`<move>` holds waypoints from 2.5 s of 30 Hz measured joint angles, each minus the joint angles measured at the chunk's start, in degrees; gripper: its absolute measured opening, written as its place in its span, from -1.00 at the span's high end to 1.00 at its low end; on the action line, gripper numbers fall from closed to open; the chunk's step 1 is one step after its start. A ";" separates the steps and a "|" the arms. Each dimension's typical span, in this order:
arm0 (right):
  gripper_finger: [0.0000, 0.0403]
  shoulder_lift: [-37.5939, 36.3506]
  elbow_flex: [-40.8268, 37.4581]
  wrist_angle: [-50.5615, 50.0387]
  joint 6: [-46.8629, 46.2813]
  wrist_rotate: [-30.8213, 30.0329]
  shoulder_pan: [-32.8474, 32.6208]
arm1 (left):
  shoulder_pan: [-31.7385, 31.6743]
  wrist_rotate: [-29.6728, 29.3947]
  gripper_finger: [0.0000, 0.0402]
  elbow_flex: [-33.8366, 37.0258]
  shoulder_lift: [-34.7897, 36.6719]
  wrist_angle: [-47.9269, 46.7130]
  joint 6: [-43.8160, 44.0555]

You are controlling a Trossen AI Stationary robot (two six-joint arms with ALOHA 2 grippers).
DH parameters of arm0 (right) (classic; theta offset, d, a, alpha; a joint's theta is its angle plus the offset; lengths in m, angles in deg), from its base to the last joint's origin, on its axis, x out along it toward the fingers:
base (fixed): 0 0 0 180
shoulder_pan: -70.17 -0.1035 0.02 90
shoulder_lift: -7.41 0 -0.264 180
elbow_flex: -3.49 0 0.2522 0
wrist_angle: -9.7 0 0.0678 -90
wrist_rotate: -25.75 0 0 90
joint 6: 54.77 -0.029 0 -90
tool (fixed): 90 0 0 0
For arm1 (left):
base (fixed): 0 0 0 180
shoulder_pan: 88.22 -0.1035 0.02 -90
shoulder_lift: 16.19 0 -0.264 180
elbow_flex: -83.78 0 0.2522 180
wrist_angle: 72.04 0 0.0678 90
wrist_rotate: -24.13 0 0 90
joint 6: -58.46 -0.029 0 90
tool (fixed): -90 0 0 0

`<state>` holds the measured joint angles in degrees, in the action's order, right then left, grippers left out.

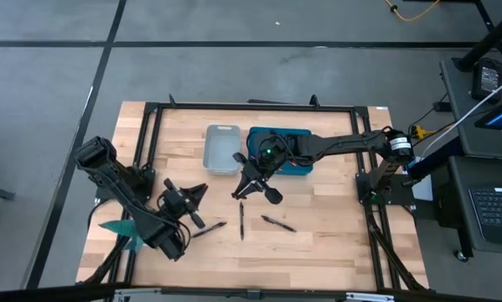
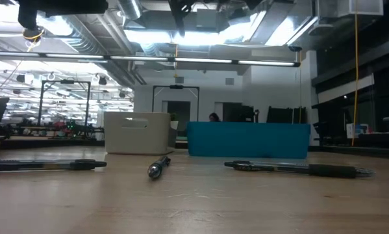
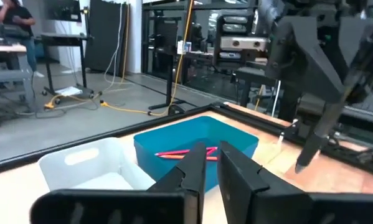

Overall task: Sort pens & pencils
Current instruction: Put the black pen into the gray bin

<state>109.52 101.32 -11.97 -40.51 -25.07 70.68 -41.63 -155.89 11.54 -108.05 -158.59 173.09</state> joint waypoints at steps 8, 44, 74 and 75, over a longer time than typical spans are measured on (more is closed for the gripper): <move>0.83 0.00 0.00 -0.21 1.00 0.00 -0.02 | -0.85 -0.04 0.68 0.02 0.48 -0.88 4.07; 0.83 0.00 -0.02 2.53 0.93 0.04 -1.20 | -2.13 1.30 0.66 -21.10 0.53 -4.44 -17.13; 0.83 0.00 -0.01 1.98 -0.57 2.54 -0.78 | -7.47 8.26 0.69 -22.15 4.53 5.20 -40.57; 0.83 0.00 -0.01 1.98 -0.59 2.54 -0.78 | -7.07 8.93 0.69 -22.15 4.55 3.33 -38.93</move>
<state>109.52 101.31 -10.00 -41.10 -22.53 69.90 -48.70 -146.97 -10.60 -103.50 -155.26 134.16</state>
